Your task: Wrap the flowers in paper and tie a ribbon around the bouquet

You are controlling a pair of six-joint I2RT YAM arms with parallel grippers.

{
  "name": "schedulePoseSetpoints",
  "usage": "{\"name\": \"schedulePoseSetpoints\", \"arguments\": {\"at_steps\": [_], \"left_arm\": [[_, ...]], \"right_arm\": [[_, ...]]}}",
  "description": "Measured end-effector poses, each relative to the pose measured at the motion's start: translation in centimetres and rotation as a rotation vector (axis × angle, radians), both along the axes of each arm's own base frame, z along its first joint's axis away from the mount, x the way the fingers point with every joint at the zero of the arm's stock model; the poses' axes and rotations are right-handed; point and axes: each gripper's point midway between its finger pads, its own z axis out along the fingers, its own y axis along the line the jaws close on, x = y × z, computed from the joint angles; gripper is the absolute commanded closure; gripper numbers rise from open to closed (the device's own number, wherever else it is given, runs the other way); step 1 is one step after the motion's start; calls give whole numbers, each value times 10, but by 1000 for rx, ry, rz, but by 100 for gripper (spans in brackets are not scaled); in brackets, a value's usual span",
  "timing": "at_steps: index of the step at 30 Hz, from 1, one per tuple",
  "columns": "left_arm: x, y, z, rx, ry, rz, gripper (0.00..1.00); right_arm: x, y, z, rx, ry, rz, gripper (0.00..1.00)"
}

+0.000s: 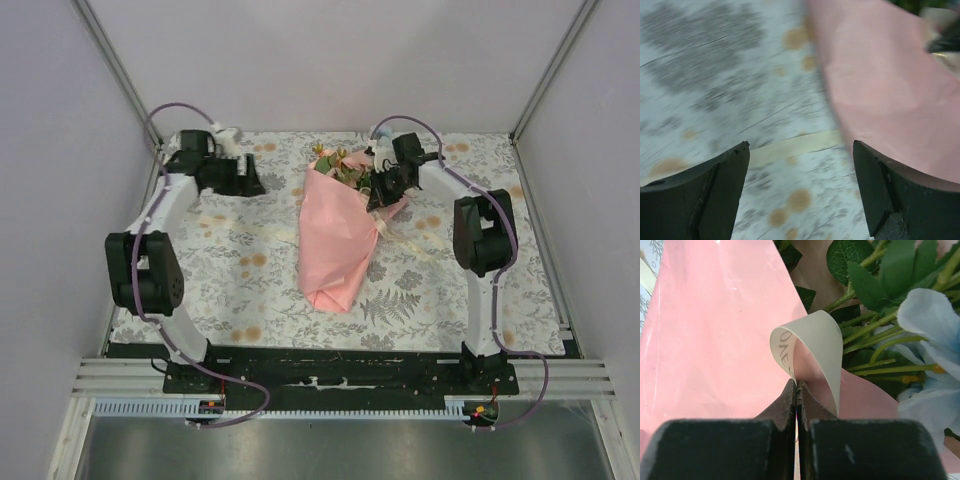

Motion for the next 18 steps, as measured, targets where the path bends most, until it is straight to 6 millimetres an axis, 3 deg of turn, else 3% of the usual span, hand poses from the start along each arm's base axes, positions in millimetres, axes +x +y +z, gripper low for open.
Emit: {"name": "schedulePoseSetpoints", "arguments": {"at_steps": [2, 4, 7, 10, 18], "left_arm": [[16, 81, -13, 60, 35, 194, 10], [18, 157, -33, 127, 98, 385, 11], [6, 225, -61, 205, 197, 571, 9], [-1, 249, -77, 243, 258, 668, 8], [9, 254, -105, 305, 275, 700, 6]], "right_arm": [[-2, 1, 1, -24, -10, 27, 100], [-5, 3, 0, -40, -16, 55, 100], [-13, 7, -3, -63, -17, 104, 100], [-20, 13, -6, -98, -32, 157, 100], [-33, 26, -10, -197, -84, 267, 100]]}}
